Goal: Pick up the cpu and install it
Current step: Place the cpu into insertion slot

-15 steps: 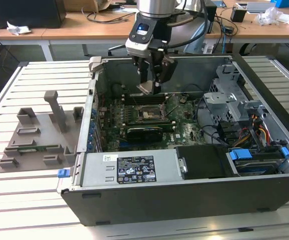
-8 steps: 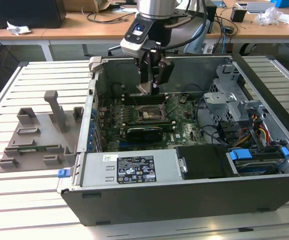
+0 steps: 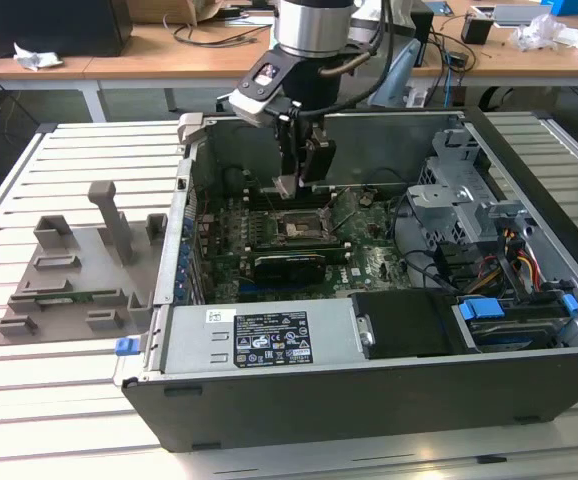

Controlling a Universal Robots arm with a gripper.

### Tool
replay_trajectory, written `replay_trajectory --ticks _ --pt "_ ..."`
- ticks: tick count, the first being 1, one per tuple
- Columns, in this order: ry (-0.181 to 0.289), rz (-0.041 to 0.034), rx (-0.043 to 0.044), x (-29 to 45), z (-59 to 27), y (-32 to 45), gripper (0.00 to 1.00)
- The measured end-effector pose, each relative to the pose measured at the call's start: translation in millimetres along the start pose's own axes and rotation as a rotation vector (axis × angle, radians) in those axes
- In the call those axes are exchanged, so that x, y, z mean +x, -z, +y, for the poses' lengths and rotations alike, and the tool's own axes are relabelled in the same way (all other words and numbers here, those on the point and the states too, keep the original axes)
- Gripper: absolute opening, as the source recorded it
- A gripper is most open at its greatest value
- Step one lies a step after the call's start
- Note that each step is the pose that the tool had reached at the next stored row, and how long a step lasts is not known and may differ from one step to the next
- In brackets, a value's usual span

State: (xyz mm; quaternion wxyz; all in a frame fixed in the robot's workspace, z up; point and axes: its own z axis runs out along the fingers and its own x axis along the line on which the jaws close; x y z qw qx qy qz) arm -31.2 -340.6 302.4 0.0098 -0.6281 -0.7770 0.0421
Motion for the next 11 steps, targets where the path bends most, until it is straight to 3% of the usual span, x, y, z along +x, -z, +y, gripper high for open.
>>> replay_trajectory --ticks 1,3,6,8,11 --pt "-0.053 0.0042 0.0019 0.2 0.5 -5.4 0.54" --pt "-0.099 0.0081 0.0047 0.1 2.7 -12.0 0.54" --pt "-0.129 0.0108 0.0097 0.1 9.3 -20.5 0.54" --pt "-0.129 0.0111 0.0104 9.7 13.6 -27.5 0.54" --pt "-0.193 0.0169 0.0155 12.9 19.3 -40.2 0.54"
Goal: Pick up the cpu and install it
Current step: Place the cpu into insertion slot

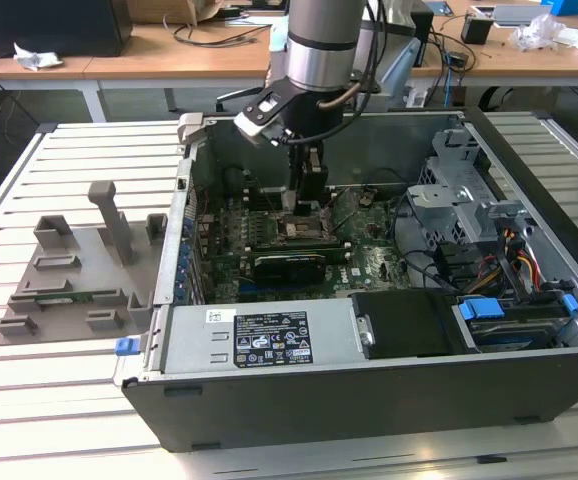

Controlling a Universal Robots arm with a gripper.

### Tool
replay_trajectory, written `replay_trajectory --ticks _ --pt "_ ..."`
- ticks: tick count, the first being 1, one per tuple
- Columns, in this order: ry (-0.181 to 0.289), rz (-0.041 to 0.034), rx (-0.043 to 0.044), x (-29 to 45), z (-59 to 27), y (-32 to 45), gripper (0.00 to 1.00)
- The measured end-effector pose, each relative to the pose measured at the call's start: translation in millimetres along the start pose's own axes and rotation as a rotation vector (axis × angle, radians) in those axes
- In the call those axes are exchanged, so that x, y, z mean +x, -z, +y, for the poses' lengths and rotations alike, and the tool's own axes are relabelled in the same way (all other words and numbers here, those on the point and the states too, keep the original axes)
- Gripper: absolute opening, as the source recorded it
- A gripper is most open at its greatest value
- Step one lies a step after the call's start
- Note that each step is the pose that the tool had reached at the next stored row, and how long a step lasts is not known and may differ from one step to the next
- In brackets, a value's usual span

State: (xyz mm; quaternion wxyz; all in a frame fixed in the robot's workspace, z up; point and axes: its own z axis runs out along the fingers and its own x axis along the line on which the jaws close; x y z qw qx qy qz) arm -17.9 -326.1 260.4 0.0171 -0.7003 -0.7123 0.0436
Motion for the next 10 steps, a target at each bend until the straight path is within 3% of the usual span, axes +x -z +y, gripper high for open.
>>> replay_trajectory --ticks 3,5,8,10 --pt "0.006 0.0005 0.0001 7.9 1.3 -5.8 0.54" --pt "0.037 -0.0021 -0.0011 15.3 3.2 -15.4 0.54" --pt "0.043 -0.0028 -0.0013 16.9 6.8 -22.2 0.54" --pt "0.029 -0.0014 -0.0005 19.0 9.5 -33.3 0.54"
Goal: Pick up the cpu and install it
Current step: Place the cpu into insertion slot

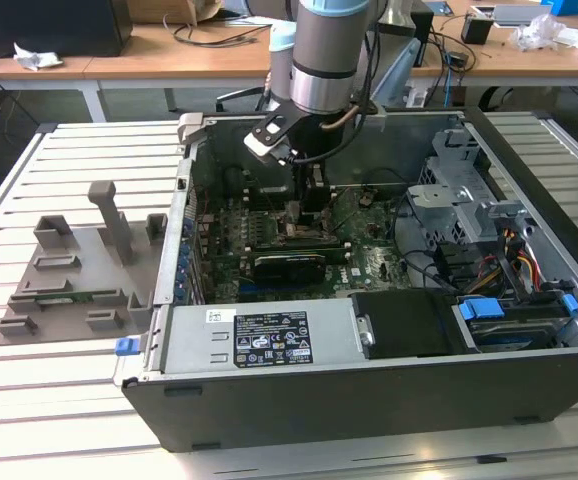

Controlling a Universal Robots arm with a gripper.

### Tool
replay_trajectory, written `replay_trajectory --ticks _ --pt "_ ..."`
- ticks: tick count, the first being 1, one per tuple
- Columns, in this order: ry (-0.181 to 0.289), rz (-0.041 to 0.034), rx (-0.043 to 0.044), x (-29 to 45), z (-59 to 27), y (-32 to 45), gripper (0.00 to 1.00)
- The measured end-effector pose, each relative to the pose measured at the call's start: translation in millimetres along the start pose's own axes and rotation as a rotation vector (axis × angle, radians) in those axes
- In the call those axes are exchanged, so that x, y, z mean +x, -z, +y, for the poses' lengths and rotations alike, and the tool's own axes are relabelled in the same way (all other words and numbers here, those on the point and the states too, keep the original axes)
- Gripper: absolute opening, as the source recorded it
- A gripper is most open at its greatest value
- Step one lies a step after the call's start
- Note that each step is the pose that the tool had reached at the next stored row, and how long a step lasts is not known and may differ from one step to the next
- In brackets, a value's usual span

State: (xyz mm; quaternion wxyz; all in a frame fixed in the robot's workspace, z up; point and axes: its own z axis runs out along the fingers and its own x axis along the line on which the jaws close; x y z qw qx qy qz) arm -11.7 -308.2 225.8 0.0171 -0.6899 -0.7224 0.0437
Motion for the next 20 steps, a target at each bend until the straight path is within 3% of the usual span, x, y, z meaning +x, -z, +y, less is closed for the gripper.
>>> replay_trajectory --ticks 2,4,7,20 --pt "-0.056 0.0047 0.0020 0.3 0.5 -6.4 0.54" --pt "-0.055 0.0049 0.0020 1.1 1.3 -14.1 0.54" --pt "-0.046 0.0040 0.0017 1.6 1.7 -19.2 0.54" --pt "-0.045 0.0040 0.0017 0.8 2.1 -23.8 0.54"
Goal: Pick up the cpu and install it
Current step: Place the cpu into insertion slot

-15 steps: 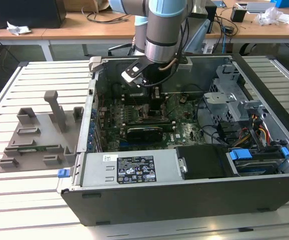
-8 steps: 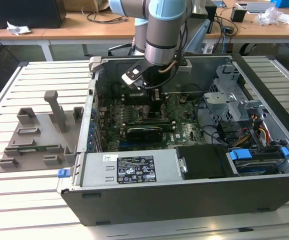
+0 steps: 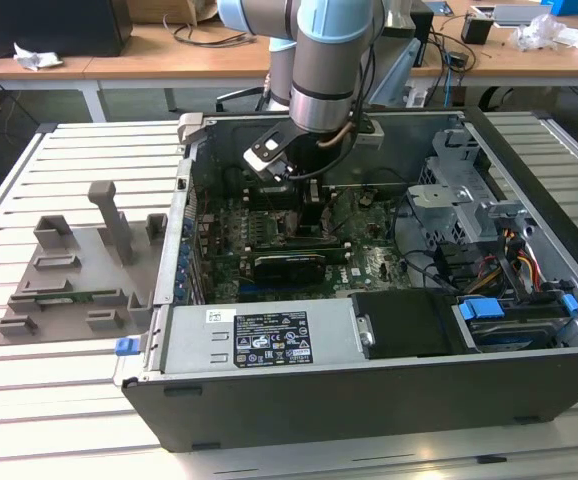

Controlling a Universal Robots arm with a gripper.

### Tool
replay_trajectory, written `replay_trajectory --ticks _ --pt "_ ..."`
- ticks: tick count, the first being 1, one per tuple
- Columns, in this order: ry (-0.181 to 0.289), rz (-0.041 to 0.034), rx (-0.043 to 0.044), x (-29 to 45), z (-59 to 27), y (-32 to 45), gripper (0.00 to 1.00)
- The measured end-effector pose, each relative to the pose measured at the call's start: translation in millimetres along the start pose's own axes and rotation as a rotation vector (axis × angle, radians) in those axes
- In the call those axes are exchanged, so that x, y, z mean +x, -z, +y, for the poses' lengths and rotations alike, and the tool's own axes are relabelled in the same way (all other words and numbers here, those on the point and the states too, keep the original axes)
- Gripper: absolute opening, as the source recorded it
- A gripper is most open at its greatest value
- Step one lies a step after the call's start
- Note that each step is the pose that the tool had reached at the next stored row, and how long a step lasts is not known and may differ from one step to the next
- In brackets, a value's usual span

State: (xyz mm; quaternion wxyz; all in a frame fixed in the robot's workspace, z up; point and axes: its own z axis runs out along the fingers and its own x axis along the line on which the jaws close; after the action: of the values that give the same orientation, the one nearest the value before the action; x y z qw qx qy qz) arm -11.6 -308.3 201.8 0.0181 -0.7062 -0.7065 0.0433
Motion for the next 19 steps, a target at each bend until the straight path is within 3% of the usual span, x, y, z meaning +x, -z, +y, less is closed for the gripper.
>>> replay_trajectory --ticks 8,10,19 --pt "0.002 -0.0004 -0.0001 0.0 0.3 -1.3 0.54" --pt "0.002 -0.0004 -0.0001 0.0 0.3 -1.3 0.62" --pt "0.002 -0.0015 0.0000 -1.8 0.3 -1.3 0.62"
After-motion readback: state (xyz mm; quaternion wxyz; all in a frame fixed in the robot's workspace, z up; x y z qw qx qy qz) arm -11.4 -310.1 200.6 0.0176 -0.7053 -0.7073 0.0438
